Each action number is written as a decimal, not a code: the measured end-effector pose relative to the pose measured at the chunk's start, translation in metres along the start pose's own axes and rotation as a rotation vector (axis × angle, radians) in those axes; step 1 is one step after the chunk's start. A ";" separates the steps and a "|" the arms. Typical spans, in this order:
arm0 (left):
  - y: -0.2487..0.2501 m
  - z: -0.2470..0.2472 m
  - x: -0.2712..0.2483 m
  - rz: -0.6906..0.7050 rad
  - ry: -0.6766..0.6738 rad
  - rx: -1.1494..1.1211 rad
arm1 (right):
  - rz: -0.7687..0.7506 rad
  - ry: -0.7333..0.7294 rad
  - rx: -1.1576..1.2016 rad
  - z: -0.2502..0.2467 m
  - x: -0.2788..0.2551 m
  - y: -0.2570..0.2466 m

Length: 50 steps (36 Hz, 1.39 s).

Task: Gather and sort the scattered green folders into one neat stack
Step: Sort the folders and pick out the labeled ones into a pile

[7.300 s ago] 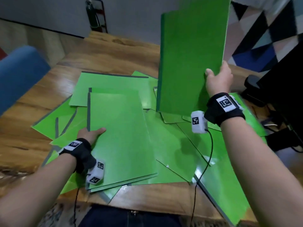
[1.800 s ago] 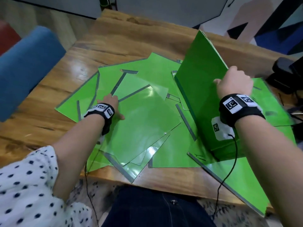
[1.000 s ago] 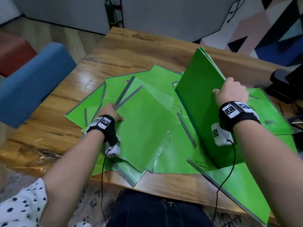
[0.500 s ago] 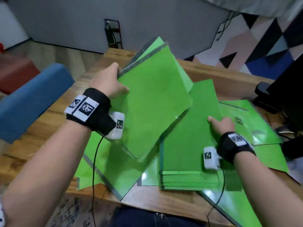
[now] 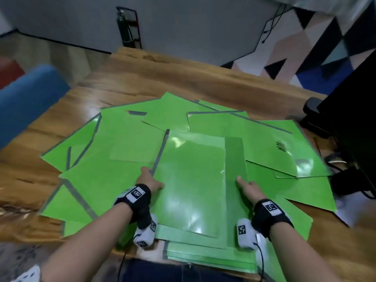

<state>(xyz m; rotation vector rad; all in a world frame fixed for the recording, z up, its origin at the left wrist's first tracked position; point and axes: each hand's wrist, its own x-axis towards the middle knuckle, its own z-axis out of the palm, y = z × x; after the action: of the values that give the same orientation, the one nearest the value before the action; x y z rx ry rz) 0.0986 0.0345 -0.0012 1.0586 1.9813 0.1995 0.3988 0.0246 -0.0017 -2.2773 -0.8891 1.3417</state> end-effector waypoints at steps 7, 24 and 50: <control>0.007 0.040 -0.013 0.003 -0.090 0.211 | 0.029 0.013 0.093 0.009 0.008 0.011; 0.012 0.050 -0.020 -0.047 -0.118 -0.434 | -0.232 0.194 0.204 0.021 0.005 -0.006; 0.045 -0.013 -0.004 0.082 0.313 -0.375 | -0.349 0.002 -1.075 -0.031 0.108 -0.049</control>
<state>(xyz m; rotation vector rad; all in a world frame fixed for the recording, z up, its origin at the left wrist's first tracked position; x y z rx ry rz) 0.1174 0.0630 0.0312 0.9018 2.0639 0.7905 0.4476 0.1342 -0.0283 -2.5581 -2.2810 0.7510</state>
